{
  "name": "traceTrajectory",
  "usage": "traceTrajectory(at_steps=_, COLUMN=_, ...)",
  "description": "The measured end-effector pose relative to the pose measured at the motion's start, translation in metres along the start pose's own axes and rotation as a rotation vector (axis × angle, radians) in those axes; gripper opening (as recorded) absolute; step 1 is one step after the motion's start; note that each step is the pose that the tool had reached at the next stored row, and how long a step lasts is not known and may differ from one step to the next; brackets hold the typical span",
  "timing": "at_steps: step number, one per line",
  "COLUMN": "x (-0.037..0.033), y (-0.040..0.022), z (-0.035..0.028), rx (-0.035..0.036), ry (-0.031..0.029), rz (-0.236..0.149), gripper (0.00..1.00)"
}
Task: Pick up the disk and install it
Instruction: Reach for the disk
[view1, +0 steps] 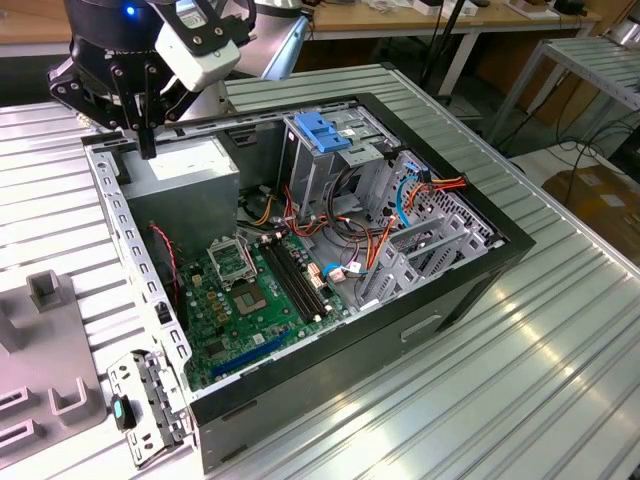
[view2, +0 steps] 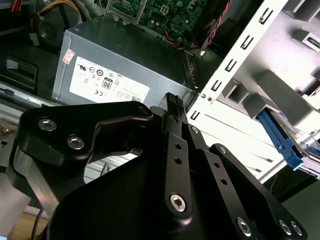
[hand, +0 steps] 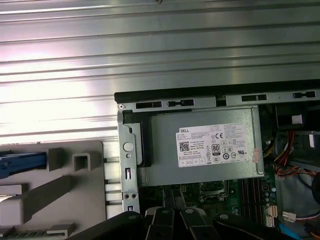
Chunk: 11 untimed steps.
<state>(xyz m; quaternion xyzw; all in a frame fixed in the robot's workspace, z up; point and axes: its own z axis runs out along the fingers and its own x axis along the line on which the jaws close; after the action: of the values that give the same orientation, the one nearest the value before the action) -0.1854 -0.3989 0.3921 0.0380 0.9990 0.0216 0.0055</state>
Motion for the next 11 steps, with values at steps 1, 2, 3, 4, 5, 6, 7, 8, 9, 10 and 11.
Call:
traceTrajectory(at_steps=1, x=0.0007, y=0.0, z=0.0, rx=0.0, ry=0.0002, rz=0.0, gripper=0.11)
traceTrajectory(at_steps=2, x=0.0011, y=-0.0001, z=0.0001, rx=-0.0001, ry=0.0003, rz=0.0, gripper=0.11)
traceTrajectory(at_steps=3, x=0.0015, y=-0.0001, z=0.0, rx=0.0, ry=0.0004, rz=0.0, gripper=0.11)
traceTrajectory(at_steps=4, x=0.0018, y=-0.0001, z=0.0, rx=0.0, ry=0.0005, rz=0.0, gripper=0.11)
traceTrajectory(at_steps=5, x=0.0022, y=-0.0002, z=0.0001, rx=0.0, ry=0.0006, rz=0.0, gripper=0.11)
traceTrajectory(at_steps=6, x=0.0029, y=-0.0002, z=0.0001, rx=0.0, ry=0.0009, rz=0.0, gripper=0.11)
traceTrajectory(at_steps=7, x=0.0035, y=-0.0003, z=0.0001, rx=0.0001, ry=0.0012, rz=0.0, gripper=0.11)
traceTrajectory(at_steps=8, x=0.0038, y=-0.0003, z=0.0, rx=0.0001, ry=0.0014, rz=0.0, gripper=0.11)
traceTrajectory(at_steps=9, x=0.0041, y=-0.0003, z=0.0, rx=0.0001, ry=0.0015, rz=0.0, gripper=0.11)
traceTrajectory(at_steps=10, x=0.0046, y=-0.0004, z=0.0001, rx=0.0001, ry=0.0016, rz=0.0, gripper=0.11)
traceTrajectory(at_steps=11, x=0.0052, y=-0.0004, z=0.0001, rx=0.0001, ry=0.0019, rz=0.0, gripper=0.11)
